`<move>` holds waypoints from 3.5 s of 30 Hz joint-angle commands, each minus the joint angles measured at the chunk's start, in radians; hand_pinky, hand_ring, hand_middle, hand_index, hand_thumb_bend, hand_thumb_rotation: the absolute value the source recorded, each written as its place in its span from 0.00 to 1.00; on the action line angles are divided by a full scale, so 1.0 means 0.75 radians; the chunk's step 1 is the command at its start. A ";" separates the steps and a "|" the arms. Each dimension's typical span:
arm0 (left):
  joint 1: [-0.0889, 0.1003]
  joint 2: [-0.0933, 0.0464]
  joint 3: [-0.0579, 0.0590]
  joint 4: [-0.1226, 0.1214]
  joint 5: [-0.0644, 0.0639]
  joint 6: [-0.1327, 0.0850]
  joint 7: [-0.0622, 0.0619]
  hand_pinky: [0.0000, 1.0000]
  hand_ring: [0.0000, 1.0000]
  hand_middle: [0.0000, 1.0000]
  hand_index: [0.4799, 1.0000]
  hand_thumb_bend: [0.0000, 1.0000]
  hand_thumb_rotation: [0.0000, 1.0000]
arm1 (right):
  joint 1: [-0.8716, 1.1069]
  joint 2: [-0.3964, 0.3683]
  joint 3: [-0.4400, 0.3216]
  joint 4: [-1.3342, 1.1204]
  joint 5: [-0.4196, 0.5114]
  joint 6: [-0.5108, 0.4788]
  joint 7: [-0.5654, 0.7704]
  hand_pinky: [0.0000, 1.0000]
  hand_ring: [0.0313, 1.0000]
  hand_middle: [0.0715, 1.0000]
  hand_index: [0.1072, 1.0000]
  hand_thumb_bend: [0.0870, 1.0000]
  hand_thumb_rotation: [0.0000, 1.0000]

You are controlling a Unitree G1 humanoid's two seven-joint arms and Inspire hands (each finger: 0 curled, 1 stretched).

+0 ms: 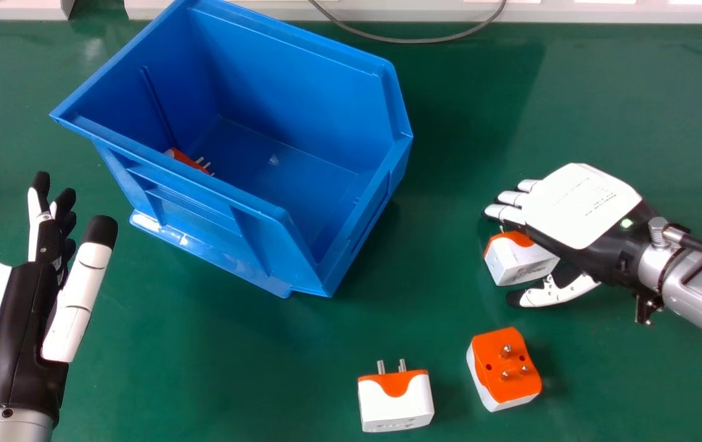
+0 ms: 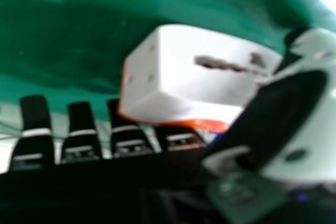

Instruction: Pick all objects and put in blue box

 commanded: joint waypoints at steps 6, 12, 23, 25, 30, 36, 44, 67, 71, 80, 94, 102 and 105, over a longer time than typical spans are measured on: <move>0.013 0.019 0.034 -0.052 -0.014 0.014 -0.018 1.00 1.00 1.00 1.00 0.74 0.97 | -0.030 0.011 0.002 0.031 0.043 -0.008 -0.004 0.76 0.87 0.87 0.84 0.25 0.68; 0.019 0.019 0.044 -0.069 -0.016 0.026 -0.027 1.00 1.00 1.00 1.00 0.74 0.97 | -0.070 0.055 0.026 0.137 0.044 -0.024 -0.113 0.71 0.80 0.80 0.77 0.25 0.52; 0.025 0.022 0.050 -0.078 -0.013 0.031 -0.032 1.00 1.00 1.00 1.00 0.74 0.97 | -0.092 0.119 0.044 0.276 0.065 -0.038 -0.371 0.25 0.30 0.32 0.44 0.44 0.10; 0.025 0.022 0.049 -0.080 -0.013 0.031 -0.032 1.00 1.00 1.00 1.00 0.74 0.97 | -0.092 0.124 0.040 0.279 0.084 -0.037 -0.367 0.17 0.19 0.21 0.43 0.44 0.13; 0.025 0.023 0.049 -0.078 -0.015 0.029 -0.035 1.00 1.00 1.00 1.00 0.74 0.97 | -0.072 0.136 0.018 0.256 0.153 -0.016 -0.320 0.10 0.11 0.12 0.41 0.44 0.16; 0.017 0.022 0.049 -0.071 -0.017 0.027 -0.041 1.00 1.00 1.00 1.00 0.74 0.97 | -0.045 0.142 -0.002 0.223 0.212 0.013 -0.294 0.11 0.12 0.13 0.41 0.44 0.16; 0.003 0.016 0.044 -0.068 -0.014 0.028 -0.049 1.00 1.00 1.00 1.00 0.74 0.96 | -0.002 0.132 -0.045 0.157 0.269 0.035 -0.277 0.15 0.15 0.16 0.41 0.44 0.16; -0.034 0.004 -0.003 -0.051 0.015 0.027 -0.031 1.00 1.00 1.00 1.00 0.72 0.96 | 0.233 0.072 -0.423 -0.808 0.480 0.049 -0.016 0.05 0.06 0.07 0.41 0.44 0.15; -0.041 0.004 -0.009 -0.045 0.020 0.032 -0.026 1.00 1.00 1.00 1.00 0.71 0.96 | 0.196 0.144 -0.412 -0.865 0.485 0.055 0.031 0.04 0.05 0.07 0.41 0.44 0.15; -0.048 0.001 -0.012 -0.040 0.018 0.039 -0.019 1.00 1.00 1.00 1.00 0.72 0.96 | 0.014 0.413 -0.292 -0.779 0.409 0.053 0.026 0.05 0.06 0.08 0.41 0.44 0.15; -0.018 -0.009 -0.008 -0.051 0.003 0.015 -0.018 1.00 1.00 1.00 1.00 0.72 0.96 | -0.464 0.781 -0.090 -0.075 0.278 0.029 -0.228 0.08 0.11 0.15 0.41 0.44 0.16; 0.020 -0.029 -0.016 -0.079 0.005 -0.005 -0.011 1.00 1.00 1.00 1.00 0.70 0.95 | -0.655 0.927 0.015 0.341 0.225 0.123 -0.392 0.18 0.24 0.32 0.42 0.44 0.15; 0.032 -0.034 -0.016 -0.080 0.004 -0.017 -0.010 1.00 1.00 1.00 1.00 0.70 0.95 | -0.695 0.979 0.047 0.460 0.214 0.171 -0.439 0.18 0.23 0.31 0.41 0.44 0.15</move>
